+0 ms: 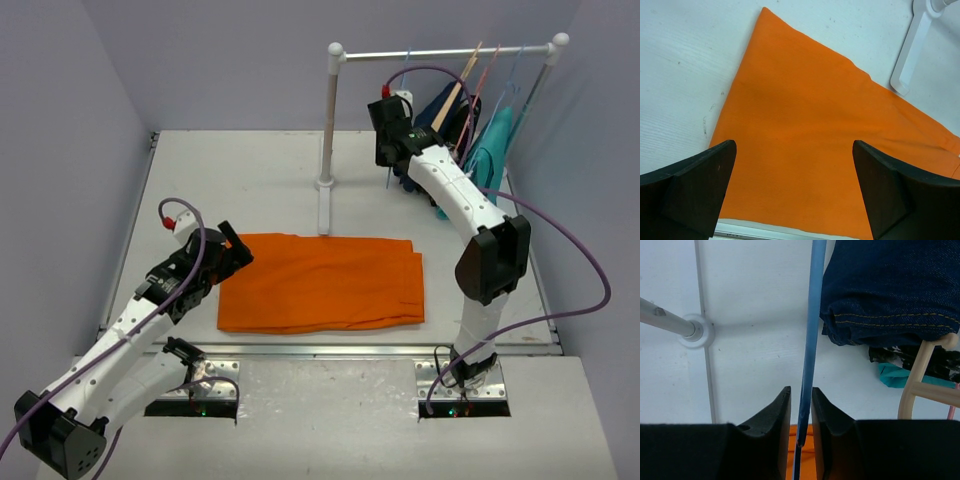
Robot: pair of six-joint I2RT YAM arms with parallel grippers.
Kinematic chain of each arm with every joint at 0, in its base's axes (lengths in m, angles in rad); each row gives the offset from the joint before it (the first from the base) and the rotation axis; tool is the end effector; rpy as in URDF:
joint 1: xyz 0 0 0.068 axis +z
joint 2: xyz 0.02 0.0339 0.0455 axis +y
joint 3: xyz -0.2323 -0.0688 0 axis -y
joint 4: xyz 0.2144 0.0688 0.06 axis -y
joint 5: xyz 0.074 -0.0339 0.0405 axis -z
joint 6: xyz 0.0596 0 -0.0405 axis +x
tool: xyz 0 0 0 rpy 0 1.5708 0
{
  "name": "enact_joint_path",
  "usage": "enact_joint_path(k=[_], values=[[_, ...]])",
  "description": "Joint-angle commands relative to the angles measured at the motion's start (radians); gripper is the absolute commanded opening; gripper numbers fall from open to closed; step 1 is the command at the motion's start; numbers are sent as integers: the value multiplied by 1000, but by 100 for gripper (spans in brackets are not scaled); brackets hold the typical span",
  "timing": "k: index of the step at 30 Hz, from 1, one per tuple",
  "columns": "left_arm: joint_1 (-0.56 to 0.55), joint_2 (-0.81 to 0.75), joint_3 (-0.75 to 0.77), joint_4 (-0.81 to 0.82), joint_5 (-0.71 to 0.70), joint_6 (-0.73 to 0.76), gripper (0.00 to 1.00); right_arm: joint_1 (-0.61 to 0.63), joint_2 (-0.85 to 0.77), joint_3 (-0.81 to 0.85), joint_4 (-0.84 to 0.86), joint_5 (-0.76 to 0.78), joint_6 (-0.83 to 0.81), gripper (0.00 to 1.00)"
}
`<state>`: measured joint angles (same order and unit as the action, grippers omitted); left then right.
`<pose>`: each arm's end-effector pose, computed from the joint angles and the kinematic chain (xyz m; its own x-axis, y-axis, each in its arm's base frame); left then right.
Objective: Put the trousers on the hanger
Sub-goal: Pick up the hanger from the clothesline.
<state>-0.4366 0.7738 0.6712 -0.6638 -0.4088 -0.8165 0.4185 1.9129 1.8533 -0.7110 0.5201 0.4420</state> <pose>0.1604 -0.0487 0.2243 -0.5240 -0.4934 -0.6942 -0.3700 0.8661 -0.3362 0.3827 0.1378 0.2919 -0.5868 0.1453 -0.7966 0.2480 0.9687 -0.0060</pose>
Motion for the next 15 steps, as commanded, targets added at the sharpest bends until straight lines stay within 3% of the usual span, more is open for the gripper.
enact_joint_path(k=[1, 3, 8, 15], values=[[10, -25, -3, 8, -22, -1, 100, -12, -58, -43, 60, 6, 10, 11], [10, -23, -2, 6, -24, -1, 100, -12, -73, -70, 77, 7, 12, 0], [10, -11, -2, -1, -40, -17, 100, -14, -88, -77, 87, 6, -7, 0], [17, 47, -53, -61, -134, -195, 100, -16, -169, -72, 185, -65, -111, 0]])
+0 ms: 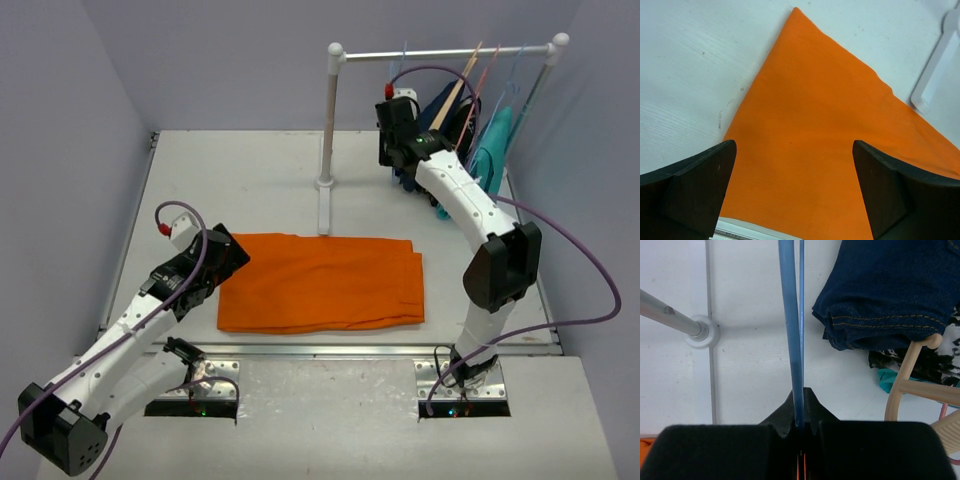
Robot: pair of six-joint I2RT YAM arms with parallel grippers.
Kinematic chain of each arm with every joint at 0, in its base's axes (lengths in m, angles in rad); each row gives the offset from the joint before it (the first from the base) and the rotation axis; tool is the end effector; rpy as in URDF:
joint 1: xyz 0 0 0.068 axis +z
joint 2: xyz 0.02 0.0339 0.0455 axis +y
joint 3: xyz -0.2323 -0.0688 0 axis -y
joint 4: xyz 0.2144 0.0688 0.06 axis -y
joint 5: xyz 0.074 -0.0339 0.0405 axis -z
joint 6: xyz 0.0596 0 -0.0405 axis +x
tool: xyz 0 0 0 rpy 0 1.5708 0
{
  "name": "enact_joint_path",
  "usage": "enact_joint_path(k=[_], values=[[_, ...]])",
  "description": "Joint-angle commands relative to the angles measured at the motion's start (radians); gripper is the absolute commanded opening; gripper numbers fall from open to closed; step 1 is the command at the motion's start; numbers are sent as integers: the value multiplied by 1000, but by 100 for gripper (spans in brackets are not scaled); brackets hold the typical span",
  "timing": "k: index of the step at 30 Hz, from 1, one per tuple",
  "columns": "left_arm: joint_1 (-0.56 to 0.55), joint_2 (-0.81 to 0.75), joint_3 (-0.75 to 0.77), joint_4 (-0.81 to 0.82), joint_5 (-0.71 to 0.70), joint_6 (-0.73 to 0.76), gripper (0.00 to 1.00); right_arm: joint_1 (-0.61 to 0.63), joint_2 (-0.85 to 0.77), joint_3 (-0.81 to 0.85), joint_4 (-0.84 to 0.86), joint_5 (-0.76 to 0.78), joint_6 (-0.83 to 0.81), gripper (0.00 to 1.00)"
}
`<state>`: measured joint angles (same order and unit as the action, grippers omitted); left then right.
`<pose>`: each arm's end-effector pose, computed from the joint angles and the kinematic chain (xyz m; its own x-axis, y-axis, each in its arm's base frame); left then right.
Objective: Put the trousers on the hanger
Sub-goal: Pick up the hanger from the clothesline.
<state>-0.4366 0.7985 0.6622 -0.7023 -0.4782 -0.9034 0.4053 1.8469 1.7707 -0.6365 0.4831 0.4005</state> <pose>0.1596 -0.0442 0.2158 -0.4930 -0.5394 -0.6826 -0.4695 0.8255 -0.3132 0.3763 0.1313 0.2976 -0.5636 0.1339 -0.8151 0.2102 0.9775 0.0153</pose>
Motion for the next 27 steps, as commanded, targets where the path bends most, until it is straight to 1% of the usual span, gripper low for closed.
enact_joint_path(k=[1, 3, 5, 7, 9, 10, 11, 12, 13, 14, 16, 20, 22, 24, 27], values=[[18, 25, -56, -18, -67, -122, 100, -3, -115, 13, 117, -35, -78, 0], [27, 22, -70, -5, -65, -143, 100, -5, -161, 13, 120, -61, -92, 0], [47, 25, -71, 0, -70, -139, 100, -5, -203, -26, 128, -84, -99, 0], [69, 33, -69, -1, -67, -138, 100, -5, -257, -82, 132, -108, -95, 0], [112, 50, -63, 19, -43, -100, 100, -5, -301, -160, 135, -150, -82, 0], [134, 60, -61, 22, -39, -85, 100, -5, -349, -194, 135, -169, -75, 0], [158, 72, -61, 24, -32, -73, 100, -5, -357, -228, 134, -189, -66, 0], [223, 100, -56, 36, 2, -53, 100, -5, -403, -260, 128, -234, -51, 0], [292, 127, -57, 68, 60, -3, 100, -5, -452, -314, 116, -285, -43, 0], [342, 149, -59, 78, 76, 35, 100, -4, -465, -355, 103, -299, -34, 0], [424, 230, -51, 118, 225, 120, 100, 8, -567, -482, 112, -390, 2, 0], [478, 393, -39, 158, 332, 200, 100, 85, -724, -702, 182, -395, 72, 0], [483, 472, -46, 208, 394, 241, 100, 136, -796, -789, 212, -364, 118, 0], [483, 562, -56, 232, 438, 257, 97, 215, -836, -885, 245, -329, 148, 0], [483, 626, -73, 285, 474, 260, 96, 274, -895, -982, 283, -291, 222, 0]])
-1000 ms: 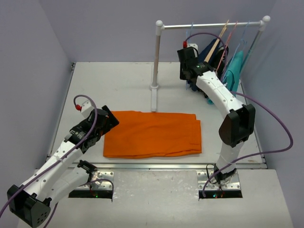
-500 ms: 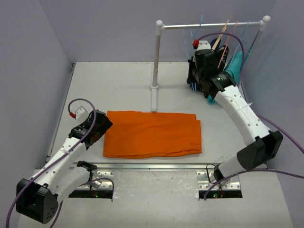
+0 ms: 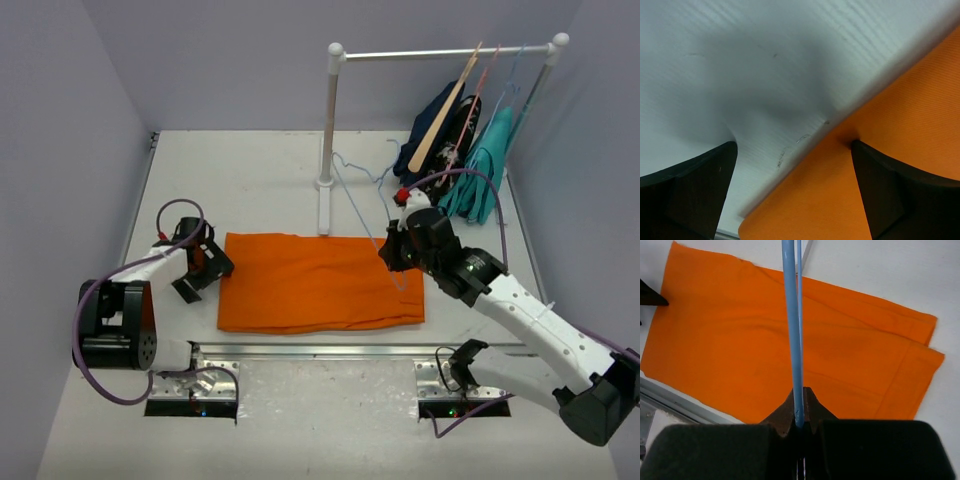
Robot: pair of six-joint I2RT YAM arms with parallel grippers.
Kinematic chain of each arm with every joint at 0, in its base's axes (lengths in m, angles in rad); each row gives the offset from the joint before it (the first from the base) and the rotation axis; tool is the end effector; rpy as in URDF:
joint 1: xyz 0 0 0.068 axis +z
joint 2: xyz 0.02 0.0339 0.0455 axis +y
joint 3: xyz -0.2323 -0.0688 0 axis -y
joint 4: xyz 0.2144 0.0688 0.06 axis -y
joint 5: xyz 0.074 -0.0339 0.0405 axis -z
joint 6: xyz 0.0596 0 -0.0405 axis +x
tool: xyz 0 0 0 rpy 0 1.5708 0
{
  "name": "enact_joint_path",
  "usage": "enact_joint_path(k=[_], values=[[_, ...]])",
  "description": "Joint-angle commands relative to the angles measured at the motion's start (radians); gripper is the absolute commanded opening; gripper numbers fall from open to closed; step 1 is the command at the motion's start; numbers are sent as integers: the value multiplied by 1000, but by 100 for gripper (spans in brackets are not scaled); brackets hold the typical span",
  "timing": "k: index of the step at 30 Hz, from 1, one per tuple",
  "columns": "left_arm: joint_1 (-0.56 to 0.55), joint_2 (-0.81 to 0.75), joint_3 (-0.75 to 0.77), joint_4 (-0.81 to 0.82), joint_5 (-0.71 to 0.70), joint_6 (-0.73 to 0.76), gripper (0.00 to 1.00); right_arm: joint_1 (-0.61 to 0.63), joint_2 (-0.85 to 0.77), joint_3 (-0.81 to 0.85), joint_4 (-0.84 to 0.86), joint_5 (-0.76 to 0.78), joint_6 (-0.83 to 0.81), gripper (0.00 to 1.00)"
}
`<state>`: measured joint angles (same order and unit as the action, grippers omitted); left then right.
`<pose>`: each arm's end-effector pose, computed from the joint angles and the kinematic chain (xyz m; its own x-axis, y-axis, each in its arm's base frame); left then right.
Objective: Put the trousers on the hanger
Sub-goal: Pick up the hanger from the clothesline.
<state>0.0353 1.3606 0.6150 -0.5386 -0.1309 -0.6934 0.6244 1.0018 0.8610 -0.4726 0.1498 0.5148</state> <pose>0.2070 0.0151 0.1117 -0.6913 -0.6585 -0.2974 -0.6680 0.7394 -0.0844 0.1871 0.1239 0.2620 -0.6424 0.1372 -0.7540 -0.1870 0.9260 0.3278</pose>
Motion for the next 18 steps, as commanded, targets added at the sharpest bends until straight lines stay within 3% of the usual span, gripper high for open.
enact_joint_path(k=[1, 4, 8, 10, 13, 18], values=[[11, 98, -39, 139, 126, 49, 96, 88, -83, -129, 139, 68, 143, 0], [11, 146, -51, 157, 114, 43, 92, 164, -138, -248, 209, 101, 195, 0], [10, 162, -73, 197, 109, 45, 74, 298, -141, -398, 367, 175, 304, 0], [9, 164, -83, 210, 114, 54, 60, 391, -109, -450, 451, 233, 351, 0], [11, 153, -104, 245, 130, 59, 45, 509, -6, -457, 499, 415, 423, 0], [9, 166, -123, 309, 209, 83, 41, 652, 208, -404, 520, 524, 576, 0]])
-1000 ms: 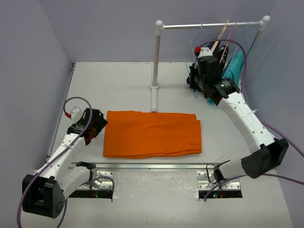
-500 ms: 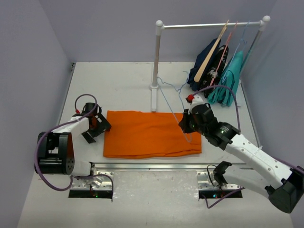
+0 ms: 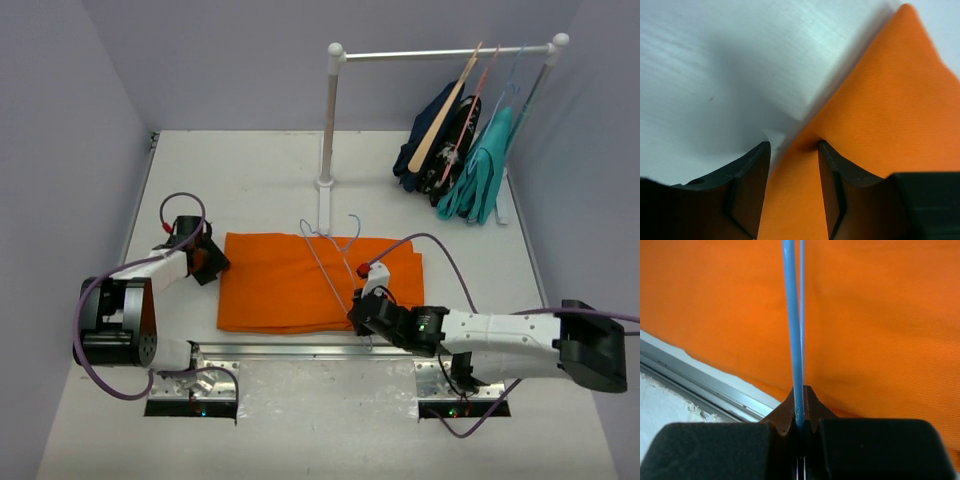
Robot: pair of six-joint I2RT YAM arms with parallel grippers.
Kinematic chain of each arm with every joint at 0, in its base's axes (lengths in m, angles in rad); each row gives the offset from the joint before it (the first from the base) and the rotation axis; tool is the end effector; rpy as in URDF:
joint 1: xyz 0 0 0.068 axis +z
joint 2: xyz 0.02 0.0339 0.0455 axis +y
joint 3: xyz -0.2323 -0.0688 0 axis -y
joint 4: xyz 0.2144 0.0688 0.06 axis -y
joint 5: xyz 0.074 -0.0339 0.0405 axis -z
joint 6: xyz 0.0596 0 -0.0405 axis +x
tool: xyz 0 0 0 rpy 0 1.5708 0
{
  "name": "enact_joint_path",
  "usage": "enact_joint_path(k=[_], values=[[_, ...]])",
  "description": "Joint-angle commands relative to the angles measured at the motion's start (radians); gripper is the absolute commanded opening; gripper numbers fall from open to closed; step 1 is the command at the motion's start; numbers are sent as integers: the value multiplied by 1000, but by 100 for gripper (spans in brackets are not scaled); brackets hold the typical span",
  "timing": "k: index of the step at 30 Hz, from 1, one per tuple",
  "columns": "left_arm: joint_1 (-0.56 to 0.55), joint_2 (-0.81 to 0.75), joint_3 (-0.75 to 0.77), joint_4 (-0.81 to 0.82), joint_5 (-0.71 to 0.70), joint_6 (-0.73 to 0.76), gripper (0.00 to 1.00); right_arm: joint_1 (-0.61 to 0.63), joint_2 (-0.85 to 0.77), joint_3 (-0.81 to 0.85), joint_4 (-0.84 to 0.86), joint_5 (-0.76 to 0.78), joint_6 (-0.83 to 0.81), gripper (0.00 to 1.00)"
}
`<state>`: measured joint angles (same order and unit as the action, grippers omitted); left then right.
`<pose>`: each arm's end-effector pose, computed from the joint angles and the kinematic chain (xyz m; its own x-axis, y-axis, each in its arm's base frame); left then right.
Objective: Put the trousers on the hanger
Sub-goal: Pick up the hanger from the clothesline, then place the trousers on the hanger.
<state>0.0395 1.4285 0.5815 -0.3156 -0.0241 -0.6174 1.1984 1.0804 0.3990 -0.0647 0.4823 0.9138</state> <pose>0.2268 0.0104 0.0999 -0.7194 -0.6076 -0.3365 -0.5709 0.7932 -0.2118 0.1014 0.1837 0.1439 -0.7061 0.1203 -0.6978 -0.2327 0.8913 0.3892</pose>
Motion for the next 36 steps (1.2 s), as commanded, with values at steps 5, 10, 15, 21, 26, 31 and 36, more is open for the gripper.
enact_joint_path(k=[5, 10, 15, 21, 26, 31, 36], values=[[6, 82, -106, 105, 122, 11, 52, 124, 254, 128, 41, 257, 282, 0], [5, 74, -110, 123, 145, 17, 25, 126, 262, 139, 13, 280, 313, 0], [5, 29, -118, 126, 149, 24, 0, 127, 231, 131, -2, 290, 312, 0], [-30, -278, -89, 59, 246, -20, 0, 125, 295, 126, 2, 280, 355, 0], [-311, -448, 50, -35, 164, -157, 0, 118, 320, 122, 3, 277, 377, 0], [-487, -418, 72, -7, 124, -263, 0, 108, 320, 96, 3, 275, 398, 0], [-668, -381, 81, 70, 63, -367, 0, 98, 277, 48, 3, 292, 436, 0]])
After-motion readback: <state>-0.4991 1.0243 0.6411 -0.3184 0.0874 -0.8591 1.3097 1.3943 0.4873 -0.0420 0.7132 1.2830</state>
